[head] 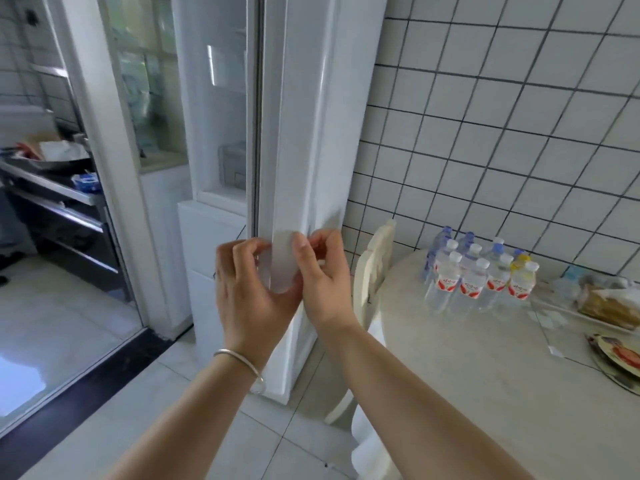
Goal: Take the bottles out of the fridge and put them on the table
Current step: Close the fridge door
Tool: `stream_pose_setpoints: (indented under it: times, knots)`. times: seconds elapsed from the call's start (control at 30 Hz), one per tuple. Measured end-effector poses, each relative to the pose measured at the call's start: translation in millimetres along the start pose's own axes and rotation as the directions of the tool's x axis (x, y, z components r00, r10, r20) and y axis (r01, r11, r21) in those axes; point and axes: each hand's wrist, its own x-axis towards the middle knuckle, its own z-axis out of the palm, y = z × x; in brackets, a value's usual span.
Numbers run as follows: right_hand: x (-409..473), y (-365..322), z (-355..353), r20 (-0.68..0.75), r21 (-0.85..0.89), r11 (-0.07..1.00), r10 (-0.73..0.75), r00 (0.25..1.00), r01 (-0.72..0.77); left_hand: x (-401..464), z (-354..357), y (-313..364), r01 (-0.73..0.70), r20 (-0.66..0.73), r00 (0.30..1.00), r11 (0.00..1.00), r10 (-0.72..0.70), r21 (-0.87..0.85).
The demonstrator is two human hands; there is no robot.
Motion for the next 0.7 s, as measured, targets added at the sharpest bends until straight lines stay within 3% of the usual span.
stream_pose_setpoints:
  times: [0.23,0.4,0.5,0.6,0.7]
  knots:
    - [19,18,95,0.152,-0.050,0.998,-0.026,0.988,0.034,49,-61,-85,0.074,-0.047,0.996,0.997,-0.073,0.021]
    - [61,42,157,0.198,-0.270,0.947,-0.124,0.972,0.176,99,-84,-159,0.176,-0.106,0.979,0.984,-0.172,0.030]
    - [97,63,192,0.199,-0.396,0.863,-0.254,0.947,0.314,139,-90,-201,0.255,-0.159,0.956,0.967,-0.249,0.019]
    - [140,85,224,0.209,-0.510,0.711,-0.444,0.871,0.484,181,-88,-243,0.329,-0.148,0.932,0.944,-0.330,-0.032]
    - [186,103,250,0.208,-0.595,0.585,-0.550,0.809,0.551,219,-82,-284,0.356,-0.153,0.918,0.930,-0.366,-0.088]
